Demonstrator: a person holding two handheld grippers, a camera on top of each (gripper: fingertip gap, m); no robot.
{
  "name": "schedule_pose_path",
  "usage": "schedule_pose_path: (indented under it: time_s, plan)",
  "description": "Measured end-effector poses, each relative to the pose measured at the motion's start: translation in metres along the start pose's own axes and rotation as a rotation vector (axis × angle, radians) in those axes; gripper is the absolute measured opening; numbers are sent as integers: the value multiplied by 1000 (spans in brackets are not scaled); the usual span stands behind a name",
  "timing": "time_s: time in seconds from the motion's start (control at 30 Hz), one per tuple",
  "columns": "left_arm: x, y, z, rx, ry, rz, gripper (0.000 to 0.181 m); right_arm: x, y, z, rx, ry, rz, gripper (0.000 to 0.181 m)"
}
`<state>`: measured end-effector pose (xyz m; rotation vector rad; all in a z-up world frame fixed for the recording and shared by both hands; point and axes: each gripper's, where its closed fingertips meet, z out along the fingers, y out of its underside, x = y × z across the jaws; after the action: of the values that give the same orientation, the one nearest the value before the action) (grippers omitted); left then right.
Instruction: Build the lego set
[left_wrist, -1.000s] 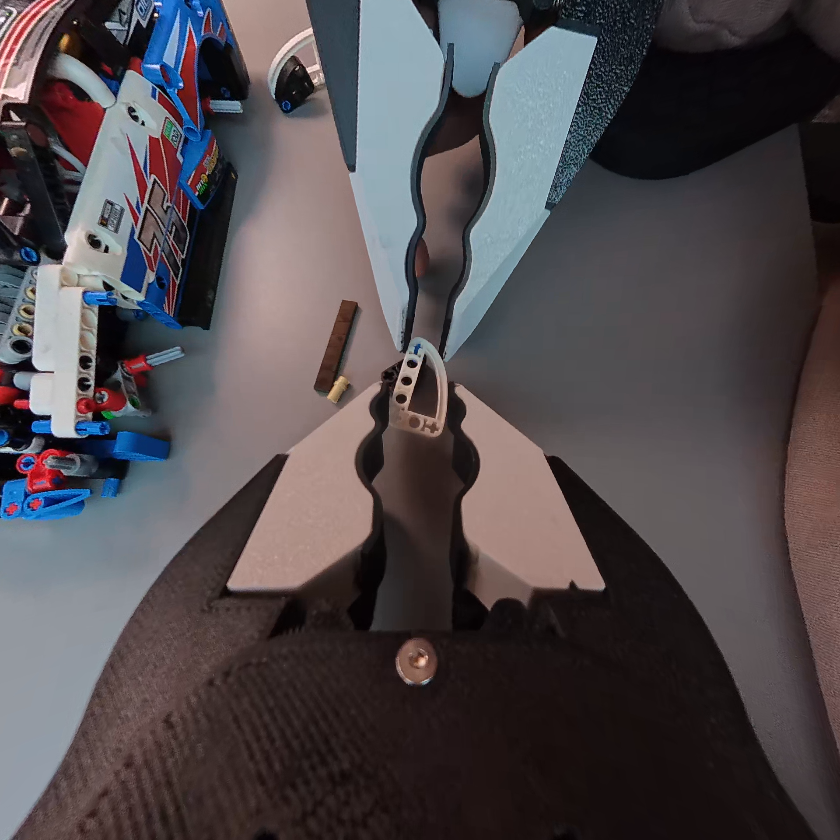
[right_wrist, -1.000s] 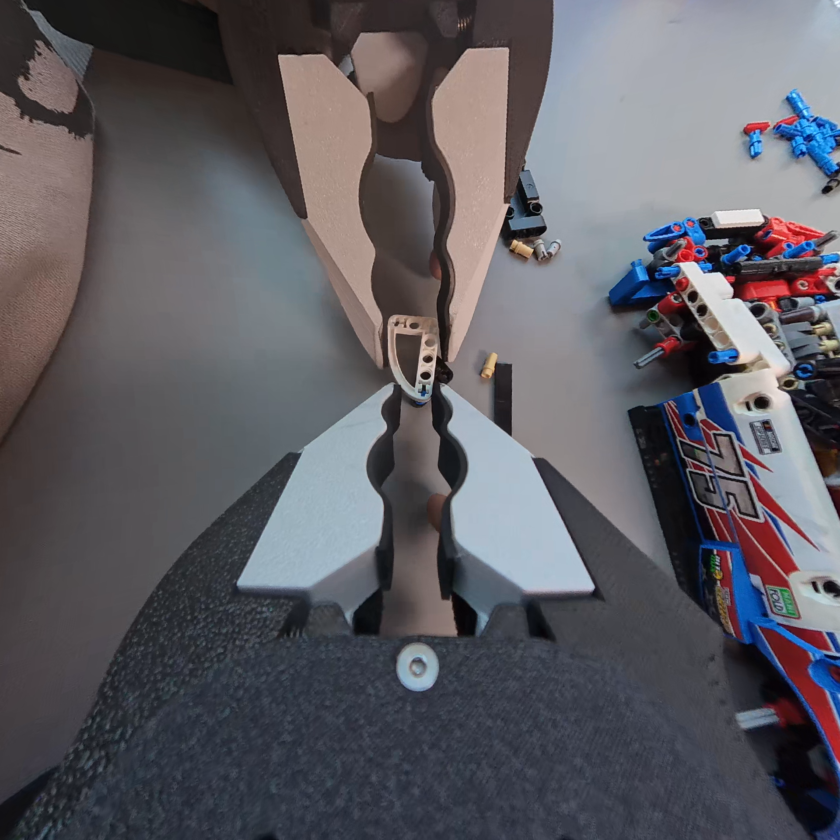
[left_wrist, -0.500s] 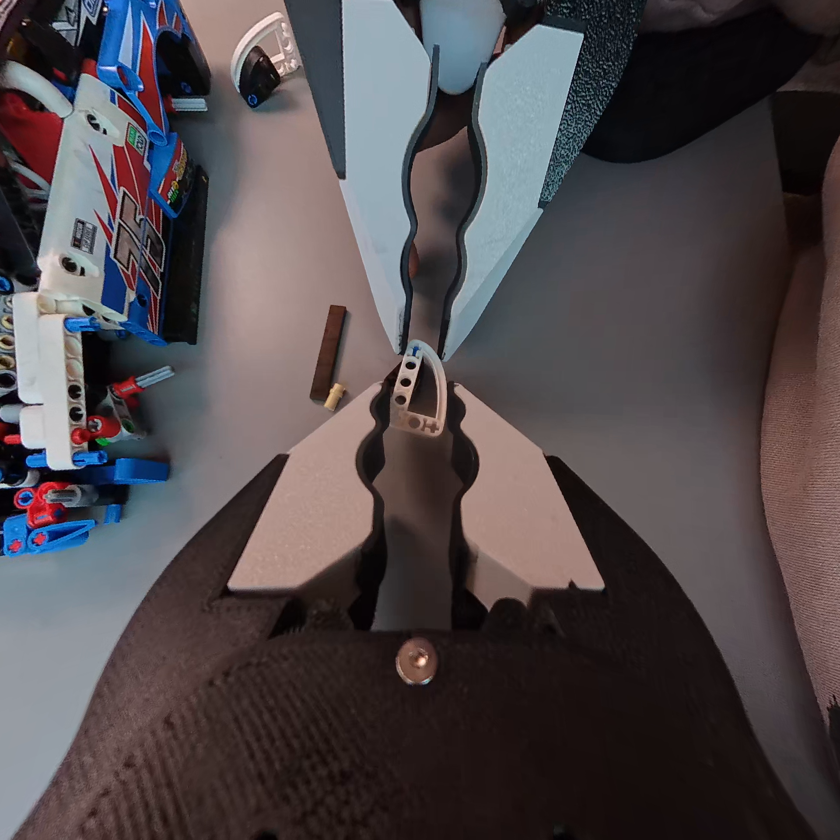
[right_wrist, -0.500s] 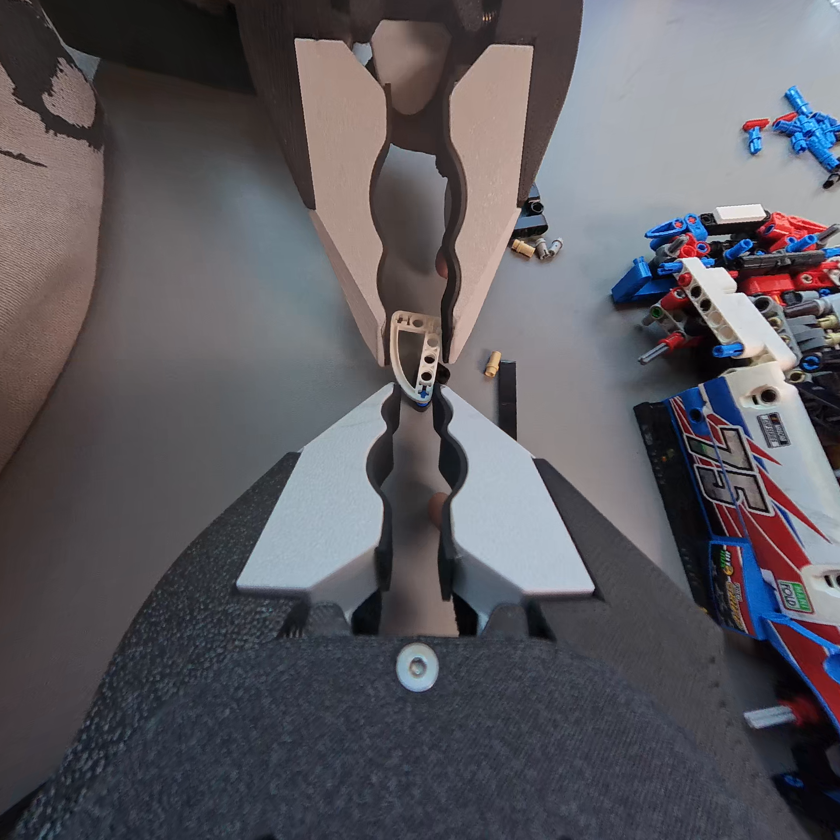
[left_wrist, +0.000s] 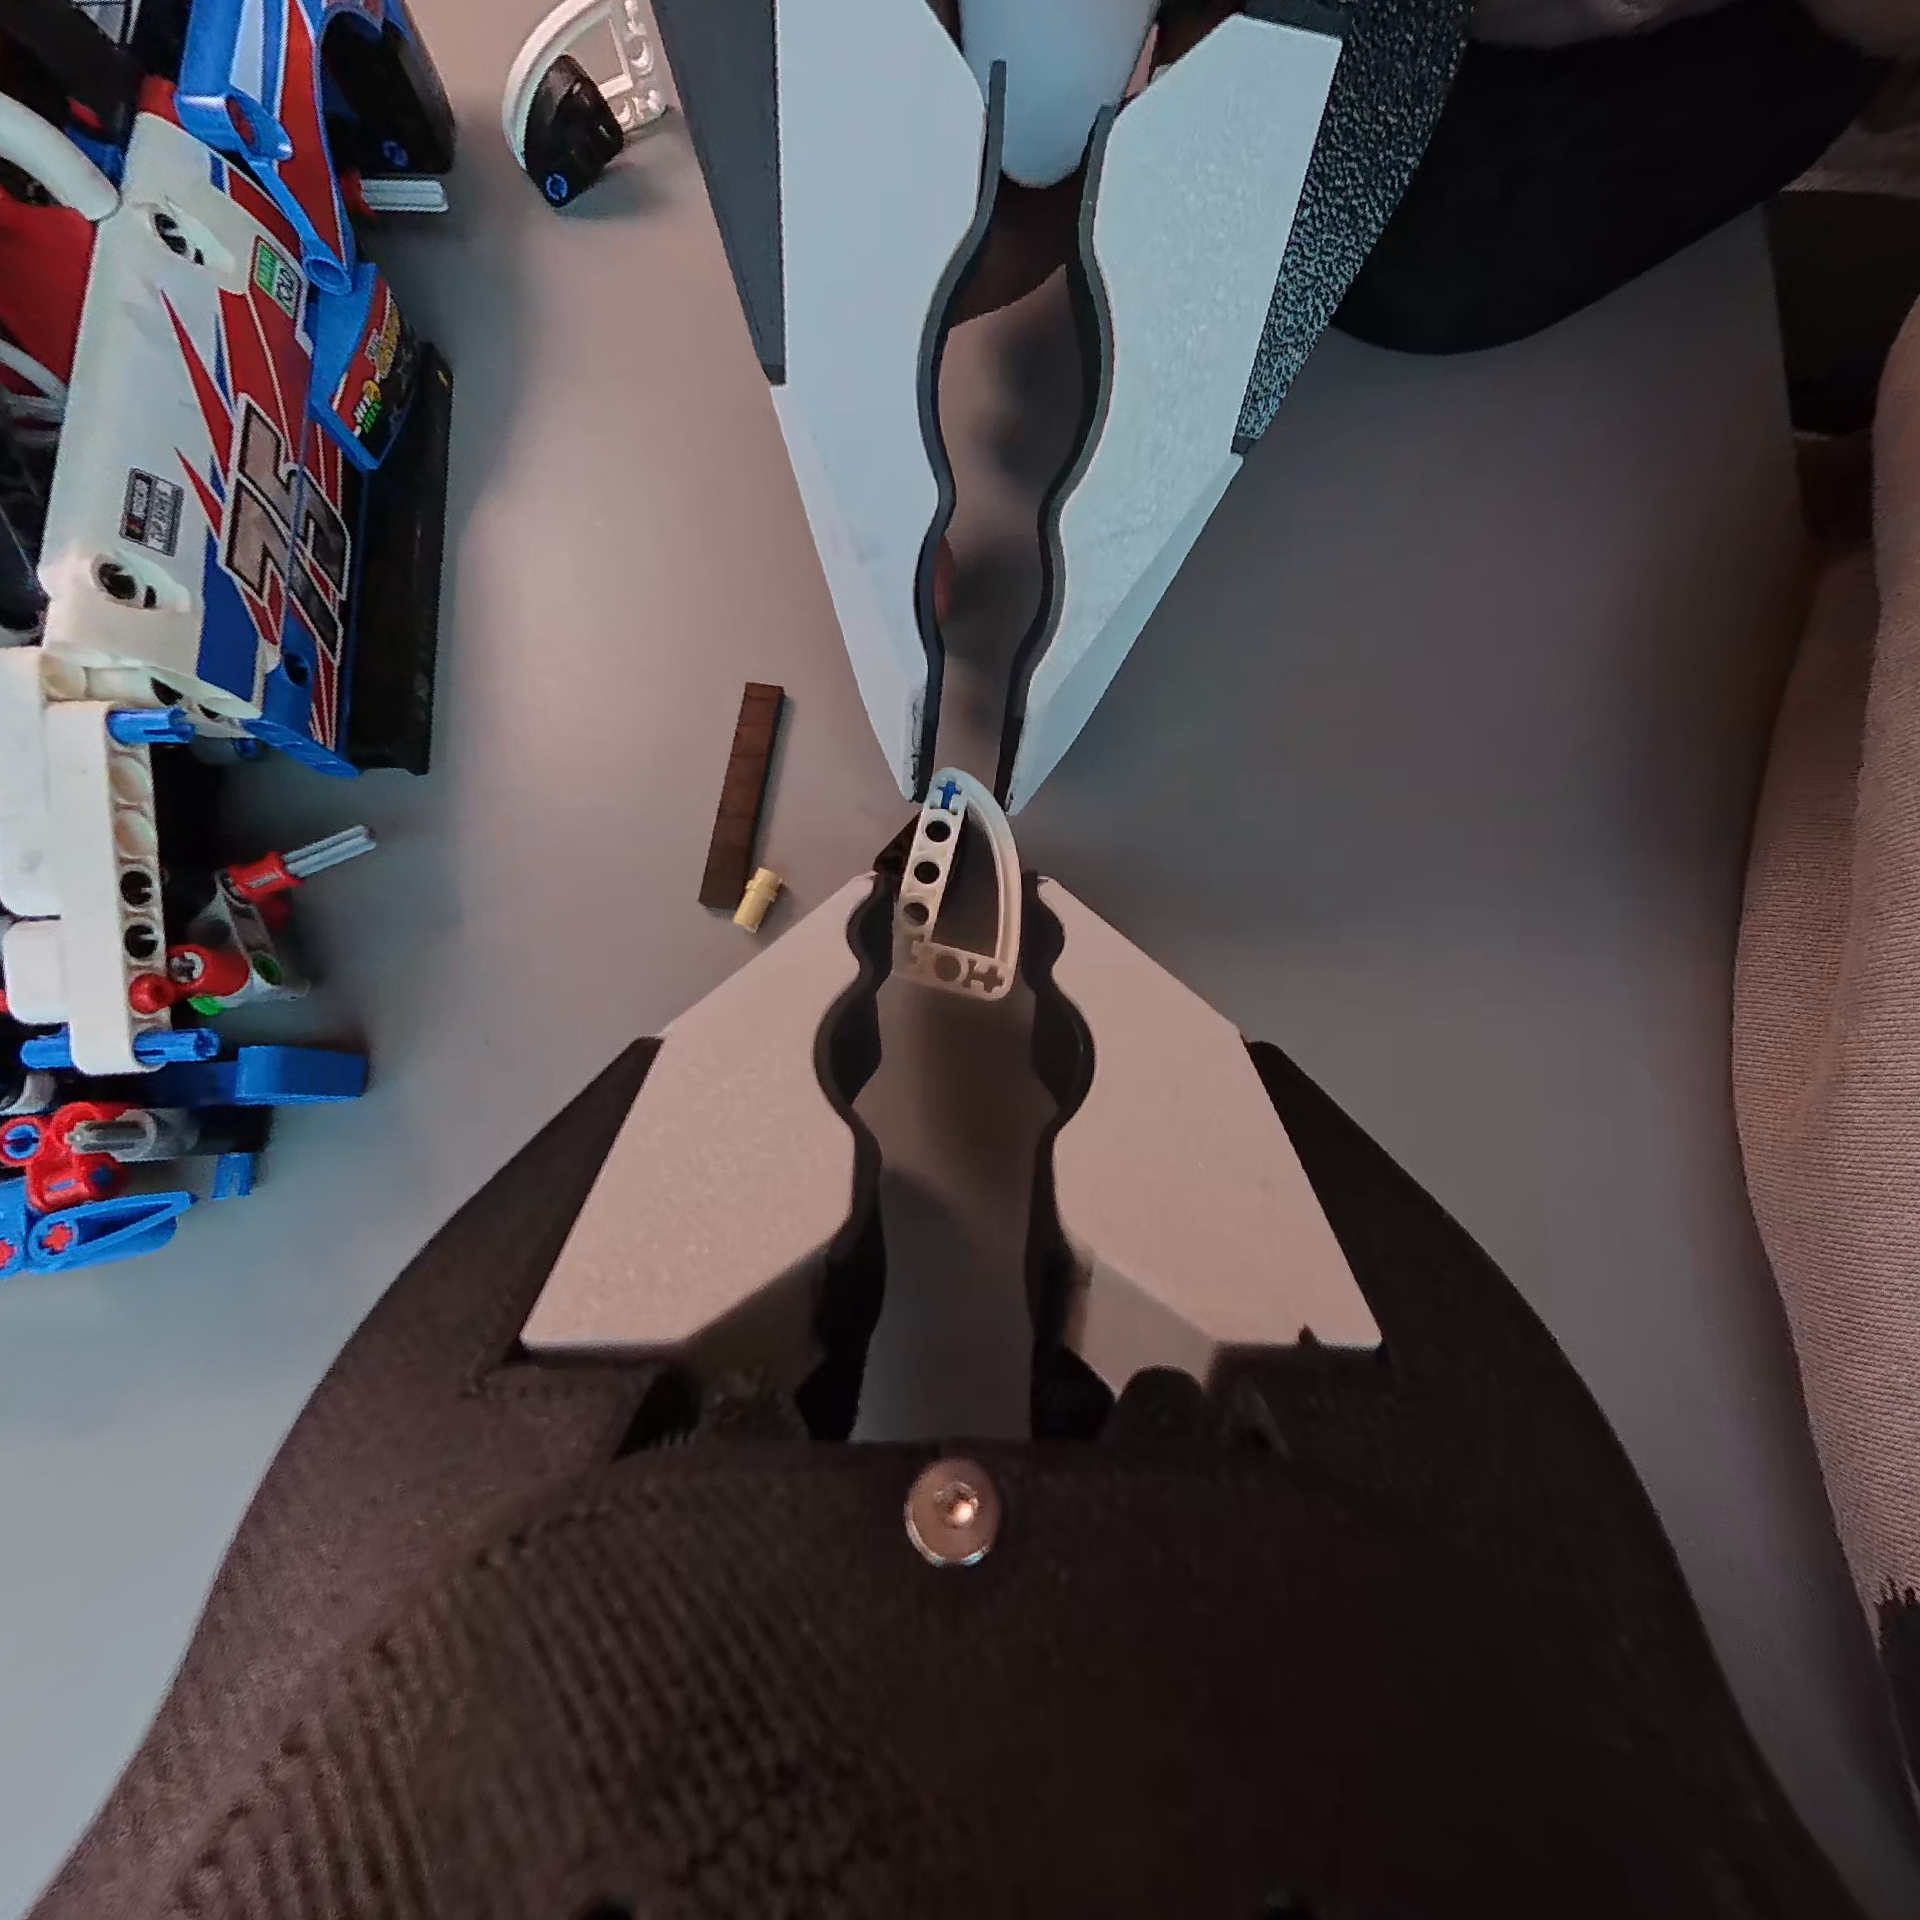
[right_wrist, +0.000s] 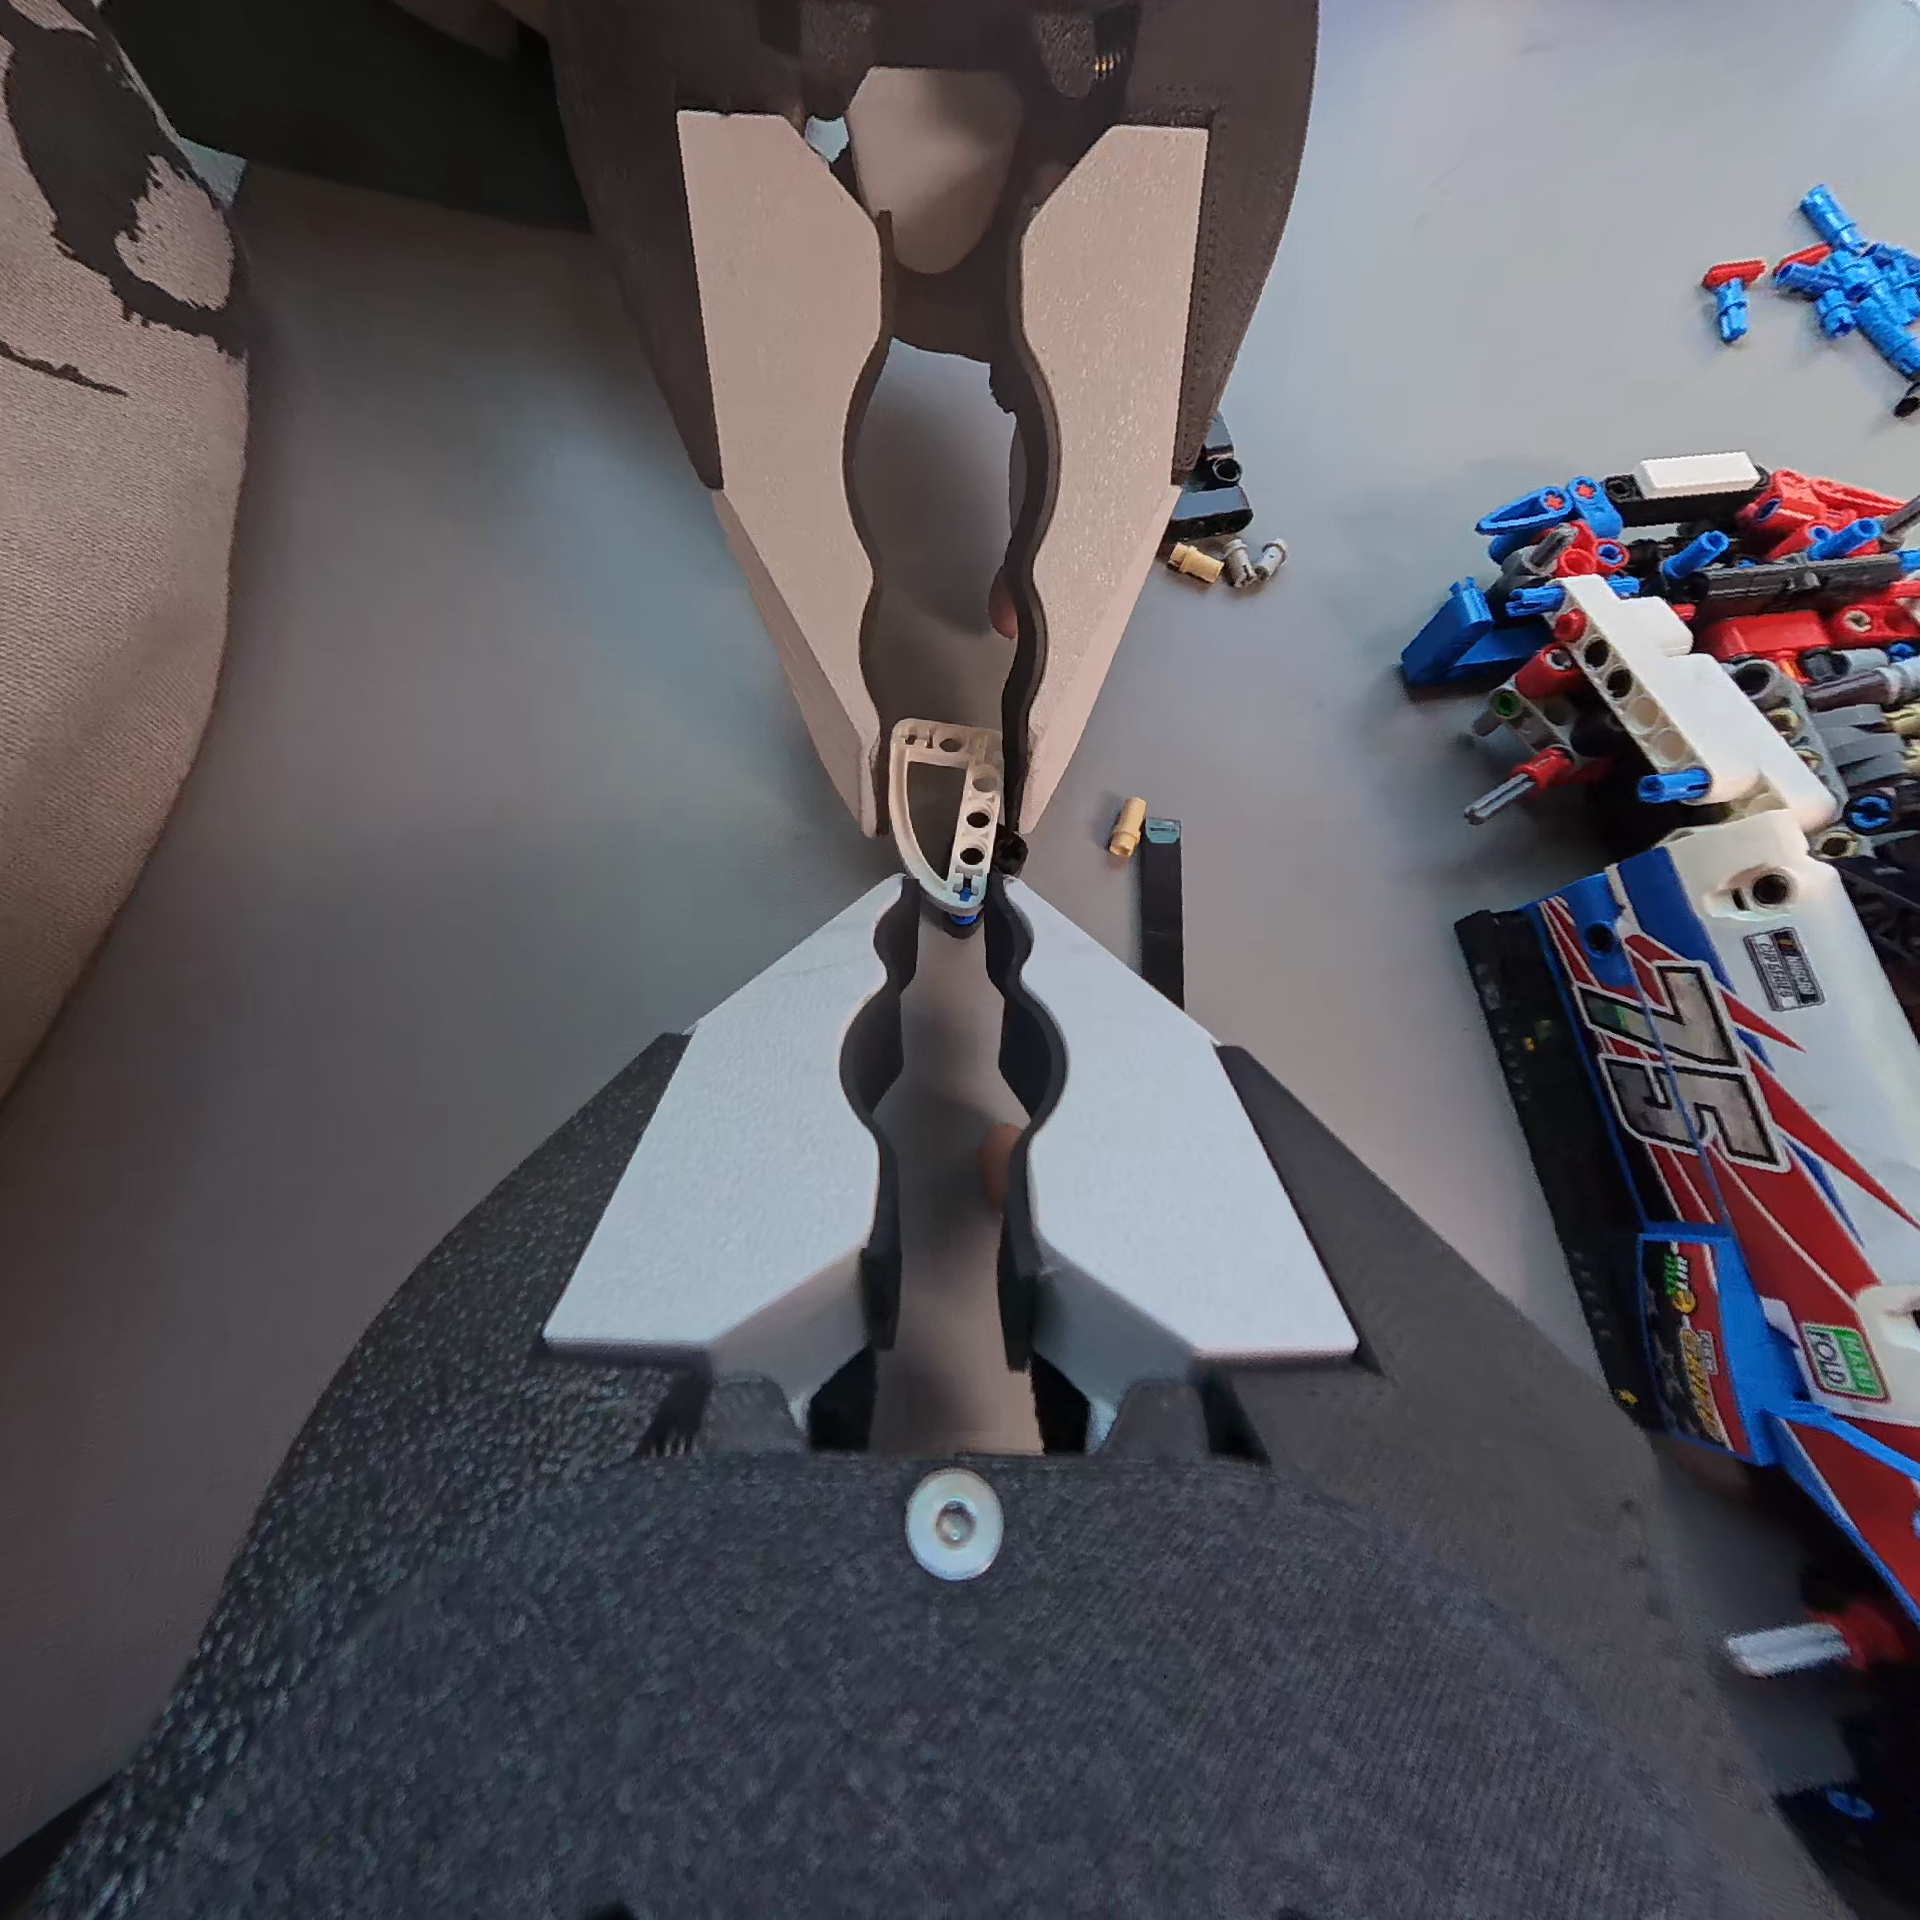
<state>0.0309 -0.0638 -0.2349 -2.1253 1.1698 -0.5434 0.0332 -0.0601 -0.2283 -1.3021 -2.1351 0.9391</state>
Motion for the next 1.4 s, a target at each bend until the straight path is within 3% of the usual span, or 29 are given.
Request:
schedule_pose_path:
  time_s: [0.03,0.2,0.93,1.4]
  plan:
    - [0,0,0,3,3,-5,22,0,0,0,0,-5,7,9]
    - [0,-4,-1,34,31,-53,21,0,2,-1,-6,-20,38,9]
    - [-1,-2,2,-109,104,-94,20,-1,5,2,-74,-55,71,9]
    - [1,-7,6,-153,127,-54,21,0,1,-5,-63,29,-18,14]
